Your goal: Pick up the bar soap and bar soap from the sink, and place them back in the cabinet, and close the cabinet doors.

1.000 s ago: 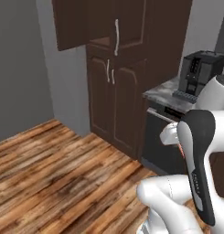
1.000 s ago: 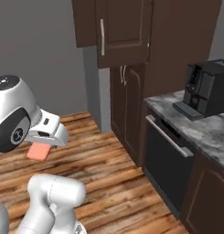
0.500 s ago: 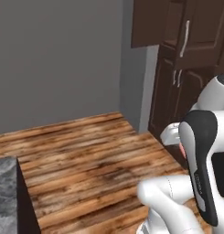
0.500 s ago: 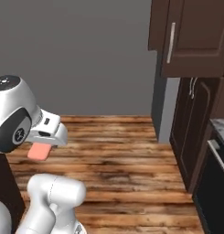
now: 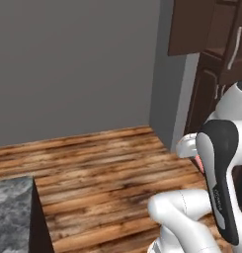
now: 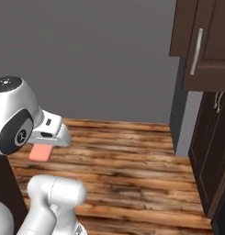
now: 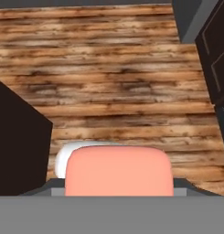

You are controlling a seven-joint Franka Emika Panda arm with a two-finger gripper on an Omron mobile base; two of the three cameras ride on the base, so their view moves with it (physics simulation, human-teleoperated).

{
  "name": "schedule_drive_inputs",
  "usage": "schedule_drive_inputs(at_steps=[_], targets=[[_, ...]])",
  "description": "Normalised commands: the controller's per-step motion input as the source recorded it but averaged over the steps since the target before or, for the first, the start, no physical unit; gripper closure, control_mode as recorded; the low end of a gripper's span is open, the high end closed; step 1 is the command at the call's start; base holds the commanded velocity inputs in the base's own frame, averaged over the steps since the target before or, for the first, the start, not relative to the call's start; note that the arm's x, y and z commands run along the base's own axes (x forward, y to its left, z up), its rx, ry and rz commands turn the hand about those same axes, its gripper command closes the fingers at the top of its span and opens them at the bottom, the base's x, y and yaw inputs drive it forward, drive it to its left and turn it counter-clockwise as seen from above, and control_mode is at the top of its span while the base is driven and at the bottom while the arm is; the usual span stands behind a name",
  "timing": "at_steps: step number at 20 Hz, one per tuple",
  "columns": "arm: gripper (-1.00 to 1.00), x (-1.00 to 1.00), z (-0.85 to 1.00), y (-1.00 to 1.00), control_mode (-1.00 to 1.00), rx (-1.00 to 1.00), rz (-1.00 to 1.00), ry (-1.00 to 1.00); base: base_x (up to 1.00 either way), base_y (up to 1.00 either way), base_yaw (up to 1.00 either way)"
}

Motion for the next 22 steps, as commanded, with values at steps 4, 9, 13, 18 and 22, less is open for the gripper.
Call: schedule_drive_inputs(at_steps=[4, 9, 13, 18, 22], targets=[[1.00, 0.00, 0.00, 0.00, 1.00, 0.00, 0.00, 0.00, 0.90, 0.52, 0.08], [1.00, 0.00, 0.00, 0.00, 1.00, 0.00, 0.00, 0.00, 1.00, 0.52, 0.06], [1.00, 0.00, 0.00, 0.00, 1.00, 0.00, 0.00, 0.00, 0.94, 0.24, 0.01], [1.00, 0.00, 0.00, 0.00, 1.00, 0.00, 0.00, 0.00, 0.69, -0.06, 0.00], [1.00, 0.00, 0.00, 0.00, 1.00, 0.00, 0.00, 0.00, 0.56, -0.20, -0.01]])
